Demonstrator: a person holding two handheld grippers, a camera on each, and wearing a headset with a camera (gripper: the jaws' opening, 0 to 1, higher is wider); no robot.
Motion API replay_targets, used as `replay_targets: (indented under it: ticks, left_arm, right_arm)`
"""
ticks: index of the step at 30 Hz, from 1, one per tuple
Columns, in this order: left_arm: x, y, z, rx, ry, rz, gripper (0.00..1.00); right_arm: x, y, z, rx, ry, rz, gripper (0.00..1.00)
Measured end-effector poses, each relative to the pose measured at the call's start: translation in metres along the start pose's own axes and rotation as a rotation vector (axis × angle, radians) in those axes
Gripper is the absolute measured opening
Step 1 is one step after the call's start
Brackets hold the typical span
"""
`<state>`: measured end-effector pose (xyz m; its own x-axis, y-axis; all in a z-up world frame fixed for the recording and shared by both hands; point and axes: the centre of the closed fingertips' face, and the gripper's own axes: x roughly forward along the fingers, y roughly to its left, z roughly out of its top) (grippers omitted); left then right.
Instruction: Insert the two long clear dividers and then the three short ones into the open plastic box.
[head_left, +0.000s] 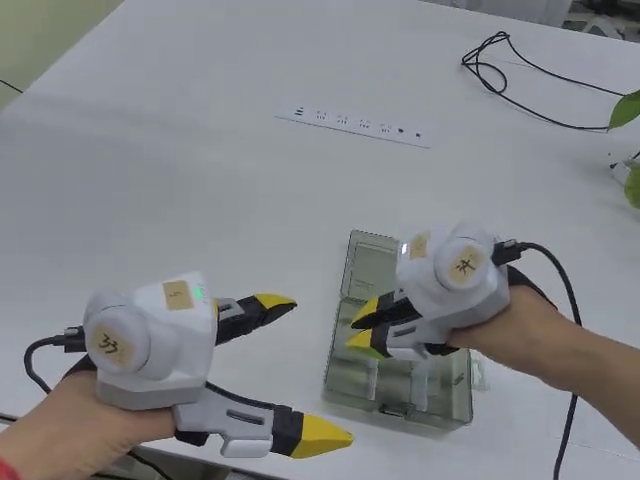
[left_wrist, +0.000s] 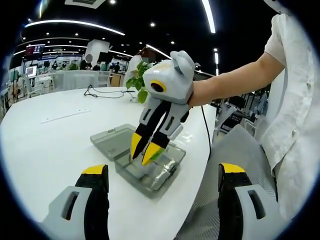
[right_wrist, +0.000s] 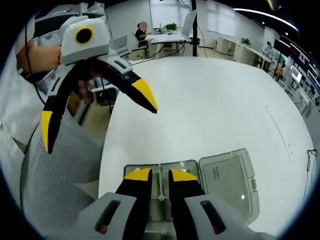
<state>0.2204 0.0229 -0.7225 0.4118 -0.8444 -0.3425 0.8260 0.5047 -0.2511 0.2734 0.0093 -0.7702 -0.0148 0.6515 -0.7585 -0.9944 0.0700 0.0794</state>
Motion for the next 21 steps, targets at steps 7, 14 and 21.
replay_targets:
  ticks: [7, 14, 21]
  left_arm:
    - [-0.002, 0.004, 0.002, 0.001, -0.002, 0.005, 0.92]
    - [-0.003, 0.006, 0.005, 0.006, -0.002, 0.008, 0.92]
    - [-0.003, 0.008, 0.008, 0.012, -0.004, 0.008, 0.92]
  right_arm:
    - [-0.037, -0.004, 0.012, 0.074, -0.113, -0.039, 0.2]
    - [-0.07, -0.008, 0.008, 0.095, -0.161, -0.078, 0.28]
    - [-0.103, -0.016, -0.022, 0.1, -0.144, -0.128, 0.35]
